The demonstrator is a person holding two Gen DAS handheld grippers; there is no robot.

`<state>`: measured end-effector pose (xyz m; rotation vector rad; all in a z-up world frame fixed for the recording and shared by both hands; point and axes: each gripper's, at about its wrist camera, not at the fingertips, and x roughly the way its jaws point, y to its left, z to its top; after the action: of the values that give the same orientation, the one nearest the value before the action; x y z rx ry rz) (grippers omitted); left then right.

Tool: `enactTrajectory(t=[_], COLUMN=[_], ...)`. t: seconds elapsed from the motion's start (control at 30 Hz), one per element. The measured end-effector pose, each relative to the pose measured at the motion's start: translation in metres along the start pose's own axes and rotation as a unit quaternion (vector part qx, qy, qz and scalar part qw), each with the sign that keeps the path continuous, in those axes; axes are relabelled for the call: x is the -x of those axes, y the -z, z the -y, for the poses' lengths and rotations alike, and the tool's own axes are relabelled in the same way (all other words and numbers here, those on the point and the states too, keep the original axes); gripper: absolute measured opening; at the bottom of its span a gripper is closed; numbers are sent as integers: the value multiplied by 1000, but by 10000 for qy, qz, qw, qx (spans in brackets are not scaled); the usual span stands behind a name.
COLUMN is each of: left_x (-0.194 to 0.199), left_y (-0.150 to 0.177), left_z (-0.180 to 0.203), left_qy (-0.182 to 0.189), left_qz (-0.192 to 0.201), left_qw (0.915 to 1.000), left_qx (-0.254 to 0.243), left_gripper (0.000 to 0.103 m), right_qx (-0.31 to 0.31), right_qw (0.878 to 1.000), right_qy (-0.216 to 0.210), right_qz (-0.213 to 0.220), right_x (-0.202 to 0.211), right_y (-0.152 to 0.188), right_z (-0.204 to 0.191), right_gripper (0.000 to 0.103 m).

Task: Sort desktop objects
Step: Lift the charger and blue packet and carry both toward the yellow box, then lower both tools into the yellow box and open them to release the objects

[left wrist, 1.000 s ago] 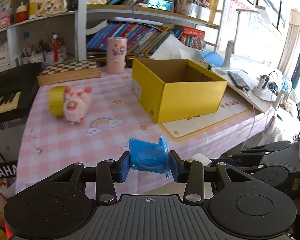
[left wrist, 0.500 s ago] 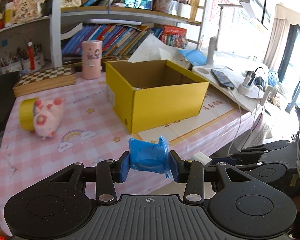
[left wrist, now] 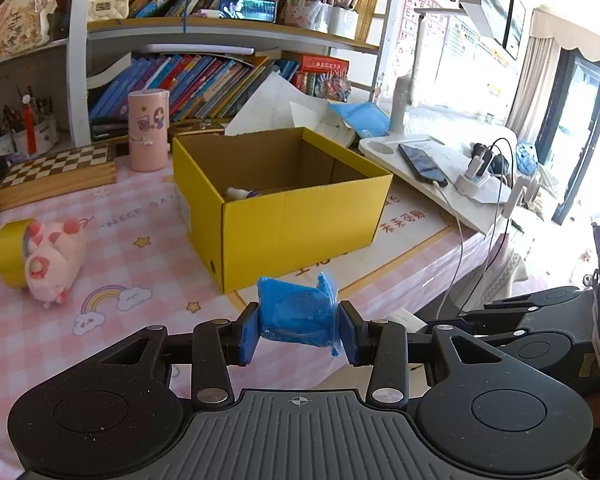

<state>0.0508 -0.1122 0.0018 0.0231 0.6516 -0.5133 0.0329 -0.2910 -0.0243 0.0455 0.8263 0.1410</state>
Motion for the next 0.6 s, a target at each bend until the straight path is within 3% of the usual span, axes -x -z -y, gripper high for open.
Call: enactTrajectory(t=[0.6], left_x=[-41], left_y=[-58], left_z=[23], left_qy=[217], left_qz=[317], left_qw=[9992], left_qx=[-51], left_gripper=[40], right_qx=[-305], right_qw=[9980], right_qy=[231], right_qz=[495], right_x=[-3], right_y=[-48], right_z=[62], right_gripper=[23])
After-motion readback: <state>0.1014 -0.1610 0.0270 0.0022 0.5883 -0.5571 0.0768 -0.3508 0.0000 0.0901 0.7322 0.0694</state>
